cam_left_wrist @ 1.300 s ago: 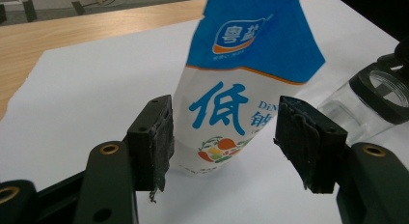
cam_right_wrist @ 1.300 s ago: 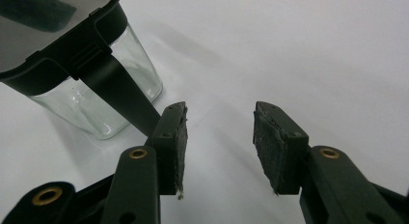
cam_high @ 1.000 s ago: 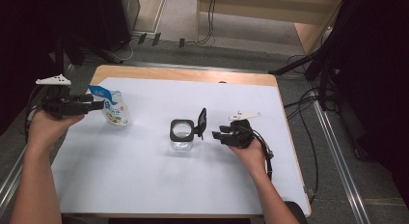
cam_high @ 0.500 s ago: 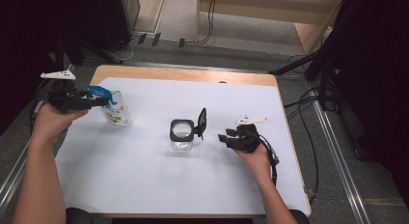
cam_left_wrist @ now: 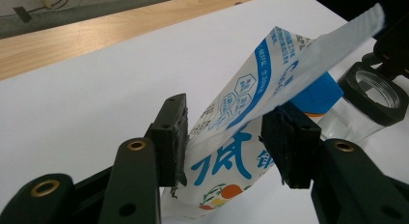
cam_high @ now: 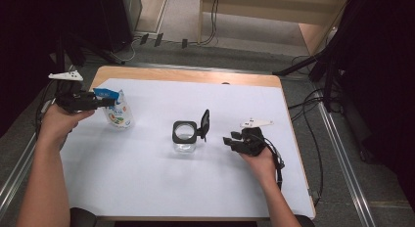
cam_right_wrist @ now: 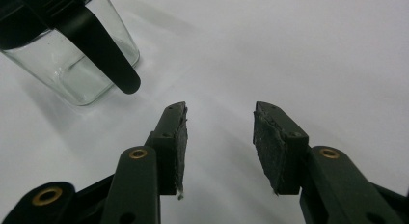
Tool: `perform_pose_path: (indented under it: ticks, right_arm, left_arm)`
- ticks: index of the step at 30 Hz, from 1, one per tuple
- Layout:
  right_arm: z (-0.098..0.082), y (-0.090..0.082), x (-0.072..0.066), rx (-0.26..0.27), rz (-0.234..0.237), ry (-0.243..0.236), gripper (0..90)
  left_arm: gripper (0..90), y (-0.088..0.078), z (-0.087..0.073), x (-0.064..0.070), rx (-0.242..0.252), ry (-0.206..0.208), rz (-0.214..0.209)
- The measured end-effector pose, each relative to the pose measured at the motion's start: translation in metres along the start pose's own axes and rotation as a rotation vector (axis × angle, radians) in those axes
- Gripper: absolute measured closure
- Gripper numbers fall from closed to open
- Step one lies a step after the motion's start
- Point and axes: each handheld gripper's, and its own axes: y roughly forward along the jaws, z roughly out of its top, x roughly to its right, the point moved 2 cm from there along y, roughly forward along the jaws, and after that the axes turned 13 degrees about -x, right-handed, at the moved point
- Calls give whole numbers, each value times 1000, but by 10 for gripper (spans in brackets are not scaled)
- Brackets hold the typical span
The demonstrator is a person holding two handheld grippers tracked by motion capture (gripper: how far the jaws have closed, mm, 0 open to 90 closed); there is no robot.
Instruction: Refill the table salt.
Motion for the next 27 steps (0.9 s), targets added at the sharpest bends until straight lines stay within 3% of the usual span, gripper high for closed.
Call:
perform_pose_path:
  ticks: [9,16,18,22,27]
  right_arm:
    - [0,1,0,-1,0,-7,566]
    - [1,2,-2,0,6,-8,566]
    - [1,2,-2,2,12,-4,566]
    - [1,3,-3,4,27,5,566]
    - [1,4,-4,3,38,3,565]
  left_arm:
    - [697,-1,-1,3,-7,18,24]
    - [852,-3,-2,5,-7,55,25]
    - [884,-4,-3,6,1,46,20]
    - [900,-5,-3,8,2,37,-31]
    - [900,-5,-2,12,7,34,-27]
